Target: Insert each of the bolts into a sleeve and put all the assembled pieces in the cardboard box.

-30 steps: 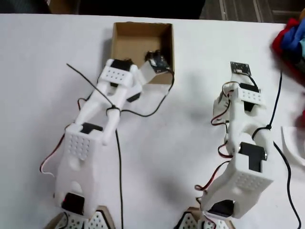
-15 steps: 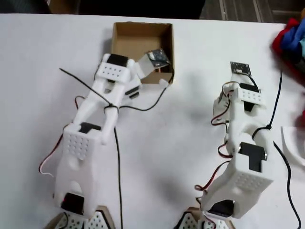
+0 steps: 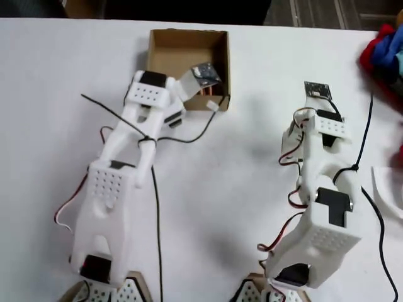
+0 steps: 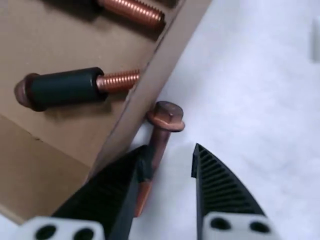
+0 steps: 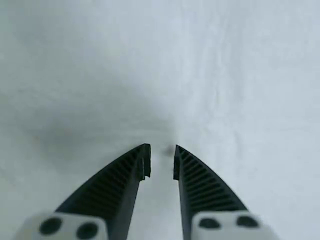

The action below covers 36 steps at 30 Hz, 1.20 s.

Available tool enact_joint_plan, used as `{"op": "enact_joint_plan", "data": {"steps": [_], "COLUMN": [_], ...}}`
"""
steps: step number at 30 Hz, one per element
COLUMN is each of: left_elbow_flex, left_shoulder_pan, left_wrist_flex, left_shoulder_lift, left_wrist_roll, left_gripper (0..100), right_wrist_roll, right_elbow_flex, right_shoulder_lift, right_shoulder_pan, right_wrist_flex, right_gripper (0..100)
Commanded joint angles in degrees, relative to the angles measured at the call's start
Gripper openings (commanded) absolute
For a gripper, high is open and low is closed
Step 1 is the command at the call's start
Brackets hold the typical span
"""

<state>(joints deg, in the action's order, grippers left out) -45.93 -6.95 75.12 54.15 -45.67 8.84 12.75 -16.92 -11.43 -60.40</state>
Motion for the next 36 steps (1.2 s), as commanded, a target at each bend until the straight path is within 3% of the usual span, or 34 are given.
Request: {"op": "enact_joint_plan", "data": {"steps": [1,4,8,17,31,36], "left_elbow_flex": [-5.2,-8.4,-13.1,-21.8,-31.0,-31.4], "left_shoulder_pan": [0.4,-0.6,-1.8,-5.8,-3.8,-2.5], "left_wrist_flex": [2.2,5.1,8.6,20.9,21.9,21.4], "left_shoulder_lift": [2.5,5.3,8.2,9.8,10.1,11.5], "left_wrist_roll": [-0.2,-0.3,-0.3,-2.8,-2.5,-2.7], "left_gripper": [16,15,1,3,3,16], "right_wrist_roll": [-0.4,-0.4,-0.4,-0.4,-0.4,-0.4], "right_elbow_flex": [-0.1,-0.1,-0.1,-0.1,-0.1,-0.1], "right_shoulder_lift": [3.7,3.7,3.7,3.7,3.7,3.7], "right_shoulder_pan": [-0.7,-0.7,-0.7,-0.7,-0.7,-0.7], "right_wrist_flex": [0.7,0.7,0.7,0.7,0.7,0.7], "right_gripper": [7.0,7.0,7.0,7.0,7.0,7.0]}}
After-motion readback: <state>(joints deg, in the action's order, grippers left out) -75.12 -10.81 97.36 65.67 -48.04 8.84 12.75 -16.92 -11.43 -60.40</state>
